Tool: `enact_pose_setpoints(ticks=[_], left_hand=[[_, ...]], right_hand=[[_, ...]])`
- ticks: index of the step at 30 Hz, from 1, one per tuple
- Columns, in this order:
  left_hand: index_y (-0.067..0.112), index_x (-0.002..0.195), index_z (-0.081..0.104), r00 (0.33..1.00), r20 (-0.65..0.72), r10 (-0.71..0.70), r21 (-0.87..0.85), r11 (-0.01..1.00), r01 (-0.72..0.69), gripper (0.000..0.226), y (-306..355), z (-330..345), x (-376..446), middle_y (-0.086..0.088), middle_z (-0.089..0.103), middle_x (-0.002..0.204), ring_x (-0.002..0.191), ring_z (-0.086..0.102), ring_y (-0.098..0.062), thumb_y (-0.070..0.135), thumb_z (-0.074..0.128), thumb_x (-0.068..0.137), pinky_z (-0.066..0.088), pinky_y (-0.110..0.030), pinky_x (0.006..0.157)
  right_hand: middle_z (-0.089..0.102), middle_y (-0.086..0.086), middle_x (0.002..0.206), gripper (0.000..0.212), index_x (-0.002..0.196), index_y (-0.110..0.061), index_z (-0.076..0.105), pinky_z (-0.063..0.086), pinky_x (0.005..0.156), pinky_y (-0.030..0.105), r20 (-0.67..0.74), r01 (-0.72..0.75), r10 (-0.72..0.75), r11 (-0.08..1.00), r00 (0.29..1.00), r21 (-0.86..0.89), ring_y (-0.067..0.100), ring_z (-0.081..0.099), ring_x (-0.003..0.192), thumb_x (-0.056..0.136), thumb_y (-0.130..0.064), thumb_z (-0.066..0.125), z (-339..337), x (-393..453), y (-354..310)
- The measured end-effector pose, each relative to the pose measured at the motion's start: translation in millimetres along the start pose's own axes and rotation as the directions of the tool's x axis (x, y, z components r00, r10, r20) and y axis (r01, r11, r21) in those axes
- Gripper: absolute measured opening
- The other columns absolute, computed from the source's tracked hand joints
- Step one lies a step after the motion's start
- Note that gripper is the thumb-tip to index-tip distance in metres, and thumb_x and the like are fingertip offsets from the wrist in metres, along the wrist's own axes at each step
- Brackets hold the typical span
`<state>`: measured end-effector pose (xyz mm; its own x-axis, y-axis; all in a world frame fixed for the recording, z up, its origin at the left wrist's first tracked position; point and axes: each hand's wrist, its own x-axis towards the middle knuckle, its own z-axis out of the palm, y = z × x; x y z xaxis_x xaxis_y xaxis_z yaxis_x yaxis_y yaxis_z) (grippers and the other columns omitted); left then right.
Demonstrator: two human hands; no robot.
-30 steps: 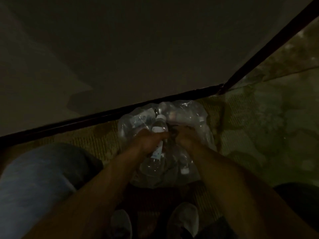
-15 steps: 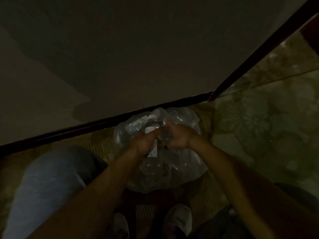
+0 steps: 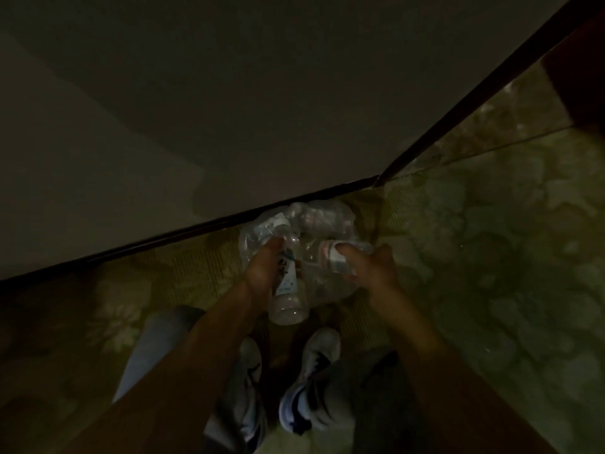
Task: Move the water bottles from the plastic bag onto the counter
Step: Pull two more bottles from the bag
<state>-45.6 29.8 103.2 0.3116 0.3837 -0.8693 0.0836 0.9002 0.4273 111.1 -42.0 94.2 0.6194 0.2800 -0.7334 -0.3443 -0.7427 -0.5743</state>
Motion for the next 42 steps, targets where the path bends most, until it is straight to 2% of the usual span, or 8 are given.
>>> enact_pose_setpoints(ticks=[5, 14, 23, 26, 30, 33, 39, 42], left_hand=[[0.009, 0.098, 0.066, 0.999, -0.027, 0.025, -0.038, 0.999, -0.026, 0.038, 28.1, 8.8, -82.2, -0.01, 0.07, 0.084, 0.066, 0.069, -0.019, 0.037, 0.041, 0.103, 0.055, -0.025, 0.051], [0.005, 0.11, 0.063, 0.993, 0.111, 0.024, -0.133, 0.991, -0.009, 0.041, 76.9, 11.3, -227.6, -0.009, 0.074, 0.083, 0.069, 0.071, -0.02, 0.036, 0.039, 0.104, 0.056, -0.028, 0.062], [0.007, 0.126, 0.06, 0.972, 0.166, 0.166, -0.212, 0.969, -0.13, 0.052, 121.4, -6.0, -337.3, -0.014, 0.071, 0.101, 0.087, 0.071, -0.026, 0.048, 0.052, 0.095, 0.058, -0.039, 0.073], [0.006, 0.129, 0.059, 0.949, 0.206, 0.237, -0.234, 0.954, -0.187, 0.06, 131.1, -11.1, -361.0, -0.018, 0.066, 0.112, 0.095, 0.067, -0.029, 0.052, 0.053, 0.09, 0.057, -0.045, 0.086], [0.007, 0.114, 0.062, 0.909, 0.253, 0.332, -0.246, 0.93, -0.272, 0.047, 139.8, -18.7, -394.3, -0.011, 0.068, 0.091, 0.073, 0.069, -0.021, 0.048, 0.044, 0.097, 0.059, -0.036, 0.067], [0.005, 0.117, 0.06, 0.883, 0.221, 0.414, -0.194, 0.906, -0.376, 0.051, 145.1, -23.8, -421.1, -0.013, 0.068, 0.09, 0.074, 0.068, -0.024, 0.048, 0.039, 0.099, 0.06, -0.037, 0.067], [0.003, 0.124, 0.061, 0.827, 0.083, 0.557, -0.122, 0.829, -0.546, 0.072, 143.8, -30.8, -474.8, -0.025, 0.065, 0.111, 0.098, 0.063, -0.039, 0.063, 0.056, 0.084, 0.049, -0.059, 0.097], [0.002, 0.117, 0.065, 0.748, -0.034, 0.663, -0.044, 0.747, -0.664, 0.061, 144.0, -32.7, -500.1, -0.025, 0.069, 0.106, 0.091, 0.068, -0.037, 0.054, 0.06, 0.086, 0.057, -0.048, 0.084]], right_hand=[[0.053, 0.013, 0.134, 0.06, 0.136, -0.009, 0.048, 0.059, 0.063, 0.034, 0.238, -0.283, 0.22, 0.92, 0.946, 0.271, 0.03, 0.056, 0.118, 0.084, -0.025, 0.073, -20.6, -88.9, -40.1], [0.069, 0.016, 0.112, 0.032, 0.112, -0.01, 0.063, 0.055, 0.089, 0.041, 0.539, -0.392, 0.175, 0.863, 0.824, 0.32, 0.031, 0.066, 0.106, 0.088, -0.032, 0.066, -60.1, -237.3, -101.0], [0.072, 0.011, 0.113, 0.039, 0.122, -0.017, 0.061, 0.057, 0.08, 0.041, 0.614, -0.028, -0.103, 0.979, 0.783, 0.2, 0.027, 0.07, 0.102, 0.084, -0.018, 0.071, -74.3, -346.5, -146.4], [0.07, 0.002, 0.115, 0.05, 0.125, -0.027, 0.055, 0.059, 0.082, 0.042, 0.521, 0.222, -0.252, 0.968, 0.815, 0.121, 0.019, 0.071, 0.099, 0.081, -0.044, 0.071, -64.2, -371.4, -159.5], [0.062, 0.0, 0.11, 0.026, 0.121, -0.035, 0.043, 0.058, 0.077, 0.04, 0.425, 0.432, -0.388, 0.902, 0.818, -0.008, 0.014, 0.064, 0.091, 0.099, -0.048, 0.042, -56.3, -406.4, -179.0], [0.064, -0.004, 0.114, 0.036, 0.129, -0.034, 0.044, 0.056, 0.072, 0.029, 0.505, 0.484, -0.42, 0.875, 0.754, 0.006, 0.011, 0.066, 0.093, 0.096, -0.045, 0.052, -63.9, -424.2, -191.4], [0.066, 0.002, 0.119, 0.087, 0.123, -0.028, 0.051, 0.054, 0.092, 0.052, 0.688, 0.456, -0.367, 0.888, 0.626, 0.06, 0.022, 0.068, 0.104, 0.048, -0.052, 0.087, -77.9, -458.3, -208.5], [0.063, 0.001, 0.123, 0.076, 0.126, -0.029, 0.042, 0.055, 0.093, 0.047, 0.728, 0.487, -0.404, 0.867, 0.554, 0.111, 0.019, 0.067, 0.107, 0.064, -0.04, 0.084, -80.3, -477.1, -208.5]])
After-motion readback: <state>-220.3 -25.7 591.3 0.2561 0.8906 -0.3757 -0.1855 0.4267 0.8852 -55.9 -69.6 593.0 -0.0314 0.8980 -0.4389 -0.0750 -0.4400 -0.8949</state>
